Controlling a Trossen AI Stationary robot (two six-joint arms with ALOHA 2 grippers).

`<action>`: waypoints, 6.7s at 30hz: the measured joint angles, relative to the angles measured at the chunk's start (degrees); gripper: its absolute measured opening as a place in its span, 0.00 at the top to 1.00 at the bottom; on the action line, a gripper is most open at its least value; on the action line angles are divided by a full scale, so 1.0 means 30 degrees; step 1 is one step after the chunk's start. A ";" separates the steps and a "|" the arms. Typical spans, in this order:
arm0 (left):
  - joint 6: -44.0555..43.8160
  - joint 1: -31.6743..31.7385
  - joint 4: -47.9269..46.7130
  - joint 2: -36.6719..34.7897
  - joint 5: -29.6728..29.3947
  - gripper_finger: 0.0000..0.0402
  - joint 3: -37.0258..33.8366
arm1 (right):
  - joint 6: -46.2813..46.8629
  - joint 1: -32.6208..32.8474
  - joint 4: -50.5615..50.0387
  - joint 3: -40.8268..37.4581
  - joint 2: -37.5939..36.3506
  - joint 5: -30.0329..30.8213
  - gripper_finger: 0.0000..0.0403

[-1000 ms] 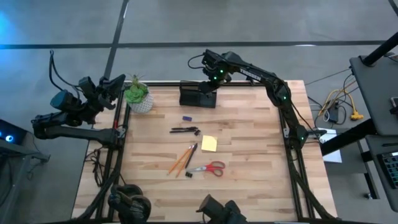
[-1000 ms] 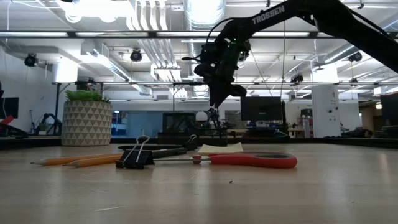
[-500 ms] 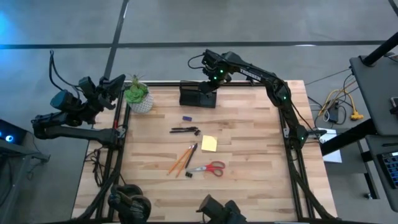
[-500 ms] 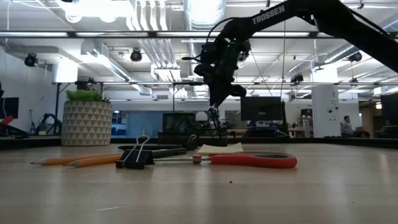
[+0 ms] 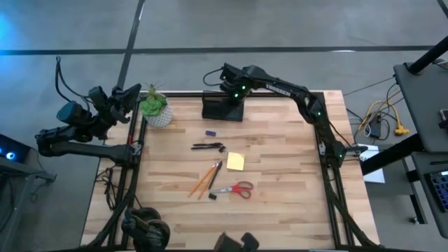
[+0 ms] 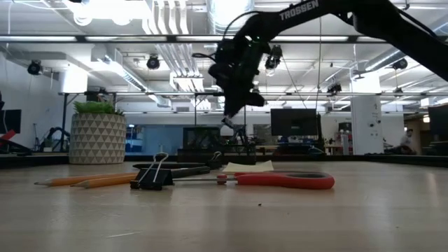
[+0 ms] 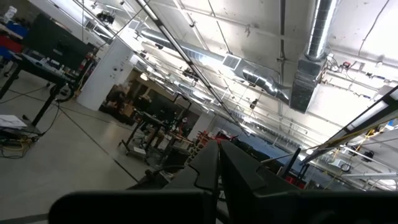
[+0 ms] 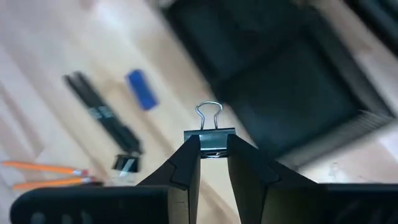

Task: Pick and place office supplies into organizer
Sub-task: Put the top black binder clip into the bottom left section of the black desk organizer, then put the eraser into the bottom left section of black desk organizer

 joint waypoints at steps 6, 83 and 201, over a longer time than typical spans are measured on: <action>0.0000 -0.0002 0.0004 0.0000 -0.0001 1.00 0.0003 | 0.2082 0.0566 0.3219 -0.0007 0.0000 0.1050 0.84; -0.0156 0.0004 -0.3839 0.0573 -0.0039 1.00 0.0006 | -0.5859 0.4265 0.2212 0.0241 0.1262 0.2517 0.56; 1.4972 0.7491 -1.3539 2.6396 1.0189 0.61 0.8283 | -0.0791 0.3616 -0.4756 -1.0360 -1.7986 0.8904 0.39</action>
